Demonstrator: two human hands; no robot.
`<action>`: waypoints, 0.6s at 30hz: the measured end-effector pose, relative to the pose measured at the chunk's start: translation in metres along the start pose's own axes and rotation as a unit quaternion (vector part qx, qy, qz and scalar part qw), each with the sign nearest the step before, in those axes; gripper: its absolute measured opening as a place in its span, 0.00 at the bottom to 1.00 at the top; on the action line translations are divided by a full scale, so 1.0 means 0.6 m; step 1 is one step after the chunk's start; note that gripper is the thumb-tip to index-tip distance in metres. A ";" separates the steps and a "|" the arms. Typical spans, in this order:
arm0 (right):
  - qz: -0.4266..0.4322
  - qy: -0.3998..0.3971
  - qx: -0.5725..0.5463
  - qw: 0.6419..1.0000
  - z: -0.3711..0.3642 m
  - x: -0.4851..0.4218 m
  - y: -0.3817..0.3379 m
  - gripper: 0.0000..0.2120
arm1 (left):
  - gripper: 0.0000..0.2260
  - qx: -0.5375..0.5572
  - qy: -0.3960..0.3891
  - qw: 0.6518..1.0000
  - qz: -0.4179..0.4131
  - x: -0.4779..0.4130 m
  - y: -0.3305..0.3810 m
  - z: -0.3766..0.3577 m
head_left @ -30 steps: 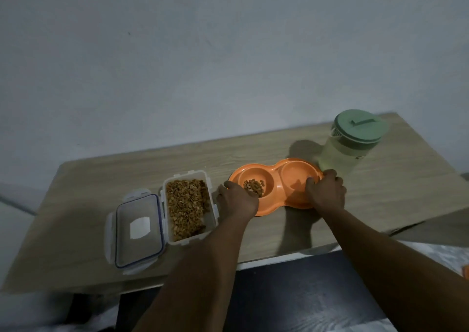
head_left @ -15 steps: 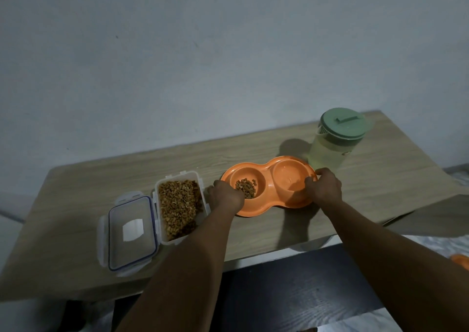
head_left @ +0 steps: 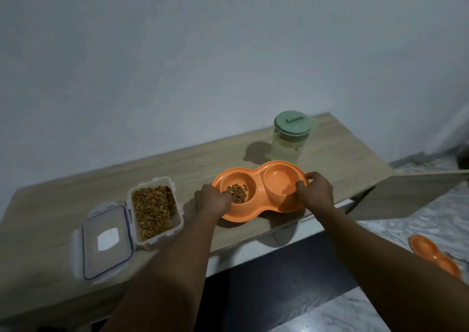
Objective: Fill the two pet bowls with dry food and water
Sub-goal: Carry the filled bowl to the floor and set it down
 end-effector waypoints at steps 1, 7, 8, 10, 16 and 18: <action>-0.002 0.002 -0.004 1.000 0.002 0.001 0.010 0.23 | 0.17 0.003 -0.003 1.000 -0.003 0.005 0.001 -0.004; -0.025 0.019 -0.024 0.999 0.096 0.015 0.117 0.23 | 0.13 -0.016 -0.025 0.998 -0.048 0.083 0.050 -0.084; -0.026 0.020 -0.025 0.999 0.114 0.016 0.135 0.24 | 0.15 -0.016 -0.025 0.998 -0.054 0.096 0.059 -0.101; -0.036 0.020 -0.034 0.999 0.151 0.016 0.181 0.25 | 0.17 -0.019 -0.034 0.997 -0.066 0.128 0.079 -0.142; -0.072 0.052 -0.039 0.995 0.294 0.012 0.337 0.22 | 0.17 -0.035 -0.069 0.992 -0.099 0.248 0.151 -0.291; -0.080 0.069 -0.035 0.994 0.343 0.011 0.384 0.22 | 0.17 -0.048 -0.078 0.989 -0.114 0.284 0.179 -0.338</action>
Point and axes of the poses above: each hand's wrist, its own x-axis away from the middle knuckle, its own z-axis out of the back of the hand, y = z × x, the point moved 7 cm from there along -x, towards the middle knuckle, and after that the axes turned 13 degrees about x, right-handed, at the moved point
